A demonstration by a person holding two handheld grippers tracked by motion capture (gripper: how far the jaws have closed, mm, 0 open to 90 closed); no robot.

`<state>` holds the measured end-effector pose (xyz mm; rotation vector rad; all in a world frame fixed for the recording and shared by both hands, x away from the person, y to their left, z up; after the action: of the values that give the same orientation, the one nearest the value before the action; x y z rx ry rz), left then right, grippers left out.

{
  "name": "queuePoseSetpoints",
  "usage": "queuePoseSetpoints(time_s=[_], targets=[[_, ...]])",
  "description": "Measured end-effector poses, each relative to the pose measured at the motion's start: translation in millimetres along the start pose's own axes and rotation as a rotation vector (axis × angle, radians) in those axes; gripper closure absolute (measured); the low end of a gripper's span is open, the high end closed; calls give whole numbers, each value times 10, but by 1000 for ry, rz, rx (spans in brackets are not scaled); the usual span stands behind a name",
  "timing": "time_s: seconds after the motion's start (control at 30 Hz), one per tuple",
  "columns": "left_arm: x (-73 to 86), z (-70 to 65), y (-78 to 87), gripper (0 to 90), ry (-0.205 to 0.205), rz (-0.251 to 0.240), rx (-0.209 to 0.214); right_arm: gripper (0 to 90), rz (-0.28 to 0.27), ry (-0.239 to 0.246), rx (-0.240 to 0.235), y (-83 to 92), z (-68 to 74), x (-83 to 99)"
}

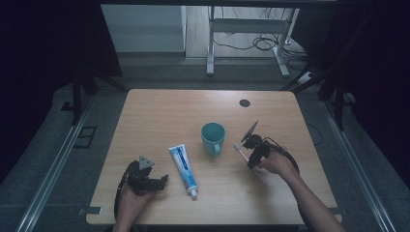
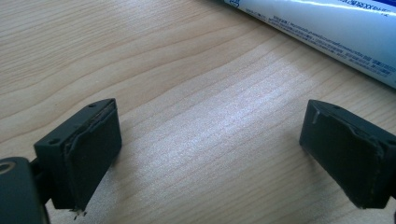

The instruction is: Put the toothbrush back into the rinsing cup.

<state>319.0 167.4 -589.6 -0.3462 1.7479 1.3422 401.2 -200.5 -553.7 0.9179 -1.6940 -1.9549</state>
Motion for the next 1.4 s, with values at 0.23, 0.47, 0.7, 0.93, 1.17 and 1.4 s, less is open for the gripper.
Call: queuePoseSetpoints(time_s=[0.23, 0.47, 0.7, 0.93, 1.17, 1.4], targets=[[0, 0, 0, 55, 0, 0, 0, 706, 37, 2, 6, -53, 24, -57], [0, 0, 0, 55, 0, 0, 1, 762, 54, -5, 12, -82, 4, -83], [0, 0, 0, 55, 0, 0, 1, 783, 44, -26, -1, -76, -15, -69], [0, 0, 0, 55, 0, 0, 0, 783, 1, -25, -20, -4, -33, -34], [0, 0, 0, 55, 0, 0, 0, 784, -48, -28, -36, 121, -40, 9], [0, -1, 0, 55, 0, 0, 0, 783, -110, -16, -36, 248, -54, 48]])
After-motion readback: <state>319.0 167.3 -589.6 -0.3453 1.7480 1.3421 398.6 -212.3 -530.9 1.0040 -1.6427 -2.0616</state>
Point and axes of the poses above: each handheld gripper's, and its own axes: y roughly backward along the jaws, x roughly out of its underside, z roughly to its left, the point moved 6 cm from there along -y, roughly forward along the jaws, and after that the axes turned 8 degrees about -z, right-handed, at the moved point
